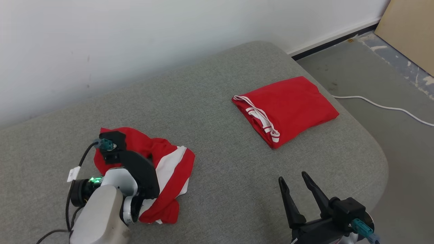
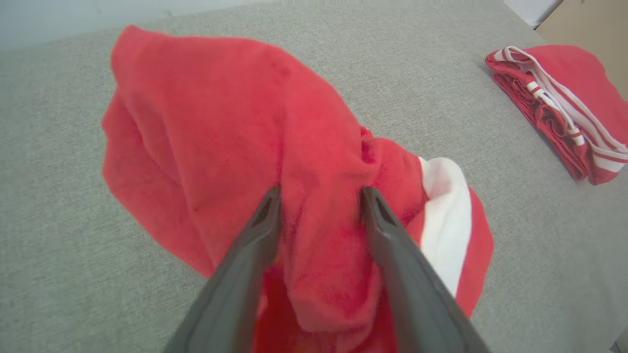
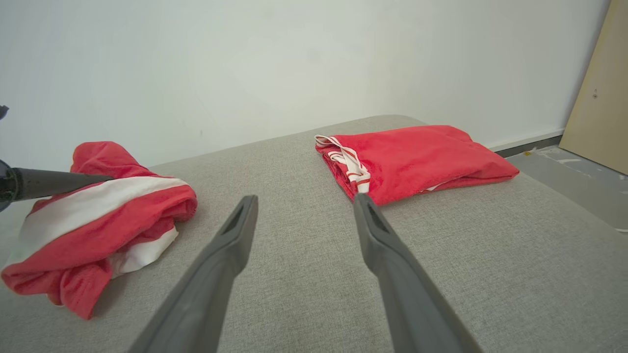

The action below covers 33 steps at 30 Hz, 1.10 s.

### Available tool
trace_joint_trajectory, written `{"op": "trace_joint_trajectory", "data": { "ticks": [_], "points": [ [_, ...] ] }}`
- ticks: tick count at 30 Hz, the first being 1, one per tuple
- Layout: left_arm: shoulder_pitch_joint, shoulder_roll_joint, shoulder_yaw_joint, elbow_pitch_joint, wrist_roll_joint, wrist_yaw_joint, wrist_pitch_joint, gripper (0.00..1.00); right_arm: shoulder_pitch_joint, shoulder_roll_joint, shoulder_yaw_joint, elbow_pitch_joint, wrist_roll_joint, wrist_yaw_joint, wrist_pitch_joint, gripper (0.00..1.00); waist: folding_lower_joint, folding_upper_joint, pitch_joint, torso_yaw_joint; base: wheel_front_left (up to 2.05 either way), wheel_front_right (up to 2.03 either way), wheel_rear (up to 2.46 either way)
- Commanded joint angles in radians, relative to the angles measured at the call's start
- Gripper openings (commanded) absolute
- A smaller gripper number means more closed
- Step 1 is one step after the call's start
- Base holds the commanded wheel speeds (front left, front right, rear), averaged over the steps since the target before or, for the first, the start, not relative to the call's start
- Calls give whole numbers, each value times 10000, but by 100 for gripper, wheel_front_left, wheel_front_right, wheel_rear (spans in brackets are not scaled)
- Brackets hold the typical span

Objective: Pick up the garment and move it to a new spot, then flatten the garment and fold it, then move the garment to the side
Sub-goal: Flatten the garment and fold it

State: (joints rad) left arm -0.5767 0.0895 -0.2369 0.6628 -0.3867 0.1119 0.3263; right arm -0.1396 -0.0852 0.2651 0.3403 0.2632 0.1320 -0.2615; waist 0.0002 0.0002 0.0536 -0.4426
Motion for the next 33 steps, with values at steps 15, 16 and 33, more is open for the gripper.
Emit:
{"op": "trace_joint_trajectory", "data": {
  "ticks": [15, 16, 33],
  "points": [
    [-826, -380, -462, -1197, -2612, -1399, -4903, 0, 166, -73, -252, -82, -78, -30, -47, 100, -2, -2, -212, 968, 0, 0, 0],
    [-682, -367, -614, -1063, -2607, -1292, -5005, 0, 197, -75, -256, -76, -78, -30, -47, 100, -2, -2, -223, 1075, 0, 0, 0],
    [2402, 85, -1726, 850, -2393, -819, -4585, 13, 488, -45, -432, -63, -104, -30, -47, 100, -2, -2, -572, 2833, 0, 0, 0]
  ]
}}
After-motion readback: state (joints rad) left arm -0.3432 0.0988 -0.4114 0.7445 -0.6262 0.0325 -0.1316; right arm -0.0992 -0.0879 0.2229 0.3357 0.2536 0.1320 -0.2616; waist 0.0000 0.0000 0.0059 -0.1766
